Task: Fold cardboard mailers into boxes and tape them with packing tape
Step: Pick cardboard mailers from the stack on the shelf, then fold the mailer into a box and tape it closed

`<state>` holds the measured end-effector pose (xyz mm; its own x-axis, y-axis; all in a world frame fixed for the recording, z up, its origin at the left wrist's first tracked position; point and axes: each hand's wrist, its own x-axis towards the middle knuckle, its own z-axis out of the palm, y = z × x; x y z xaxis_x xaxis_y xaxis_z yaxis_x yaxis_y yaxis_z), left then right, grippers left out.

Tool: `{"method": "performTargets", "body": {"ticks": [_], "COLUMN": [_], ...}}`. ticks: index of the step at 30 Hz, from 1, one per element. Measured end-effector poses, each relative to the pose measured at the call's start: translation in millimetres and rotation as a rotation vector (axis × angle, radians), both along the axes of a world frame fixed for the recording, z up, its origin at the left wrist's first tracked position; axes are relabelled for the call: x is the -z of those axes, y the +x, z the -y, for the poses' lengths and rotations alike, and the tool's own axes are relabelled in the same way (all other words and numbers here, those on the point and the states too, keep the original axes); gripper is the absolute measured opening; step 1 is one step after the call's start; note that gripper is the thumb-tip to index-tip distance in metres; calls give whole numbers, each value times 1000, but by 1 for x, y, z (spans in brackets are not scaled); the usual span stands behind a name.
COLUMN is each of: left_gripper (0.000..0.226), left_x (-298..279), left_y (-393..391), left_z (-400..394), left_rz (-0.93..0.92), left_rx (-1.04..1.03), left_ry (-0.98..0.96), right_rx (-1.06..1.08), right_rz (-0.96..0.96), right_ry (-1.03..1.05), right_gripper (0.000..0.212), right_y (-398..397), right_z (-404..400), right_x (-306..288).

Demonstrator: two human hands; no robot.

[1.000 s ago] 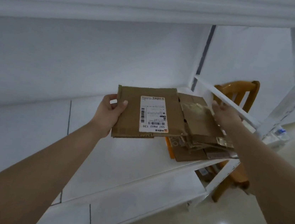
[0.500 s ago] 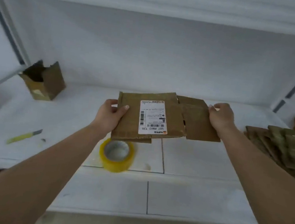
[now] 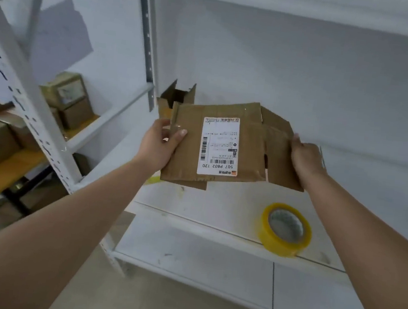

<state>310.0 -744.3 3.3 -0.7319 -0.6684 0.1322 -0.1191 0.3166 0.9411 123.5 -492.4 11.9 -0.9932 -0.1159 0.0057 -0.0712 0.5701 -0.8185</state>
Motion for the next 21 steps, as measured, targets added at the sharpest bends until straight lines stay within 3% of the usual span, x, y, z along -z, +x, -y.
{"method": "performTargets", "body": {"ticks": [4,9,14,21], "left_gripper": [51,33,35,35], "left_x": [-2,-8,-9,4], "left_y": [-19,-32,-48,-69], "left_z": [23,68,100,109], "left_rz": [61,28,5,17], "left_rx": [27,36,114,323], "left_ry": [-70,-40,33,-17], "right_rx": [-33,-53,-80,94], "right_rz": [-13,-79,-82,-155], "right_ry": [-77,-40,-135,-324], "right_gripper": [54,51,61,28], "right_y": [-13,-25,-12,15], "right_z": [37,79,124,110], "right_x": [-6,-8,-1,24]}}
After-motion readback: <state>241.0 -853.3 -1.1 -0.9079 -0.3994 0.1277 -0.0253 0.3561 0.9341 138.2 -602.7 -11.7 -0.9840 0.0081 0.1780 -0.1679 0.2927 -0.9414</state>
